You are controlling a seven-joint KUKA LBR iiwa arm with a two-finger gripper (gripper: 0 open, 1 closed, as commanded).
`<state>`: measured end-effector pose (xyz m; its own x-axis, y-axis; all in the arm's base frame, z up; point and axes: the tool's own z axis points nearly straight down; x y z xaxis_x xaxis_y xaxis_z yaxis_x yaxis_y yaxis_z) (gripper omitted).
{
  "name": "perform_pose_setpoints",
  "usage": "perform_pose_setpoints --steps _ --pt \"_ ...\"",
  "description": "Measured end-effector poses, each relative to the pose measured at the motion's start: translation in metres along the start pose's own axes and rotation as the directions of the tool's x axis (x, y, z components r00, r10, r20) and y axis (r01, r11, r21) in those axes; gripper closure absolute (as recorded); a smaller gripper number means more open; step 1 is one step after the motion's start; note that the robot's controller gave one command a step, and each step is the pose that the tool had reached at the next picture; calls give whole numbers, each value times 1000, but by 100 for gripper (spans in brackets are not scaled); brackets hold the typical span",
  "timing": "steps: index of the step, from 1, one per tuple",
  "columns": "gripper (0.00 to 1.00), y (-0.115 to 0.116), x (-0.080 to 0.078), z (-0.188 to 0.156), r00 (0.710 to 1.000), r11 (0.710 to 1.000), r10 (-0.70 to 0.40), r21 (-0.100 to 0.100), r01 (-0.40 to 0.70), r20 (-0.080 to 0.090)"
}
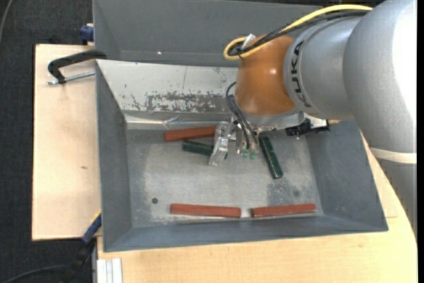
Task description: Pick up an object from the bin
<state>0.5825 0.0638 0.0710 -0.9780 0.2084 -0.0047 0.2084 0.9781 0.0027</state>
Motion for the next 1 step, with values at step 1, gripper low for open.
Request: perform_pose_setpoints --steps 1 --pt "100 16 5 -172 960 960 -279 0 279 9"
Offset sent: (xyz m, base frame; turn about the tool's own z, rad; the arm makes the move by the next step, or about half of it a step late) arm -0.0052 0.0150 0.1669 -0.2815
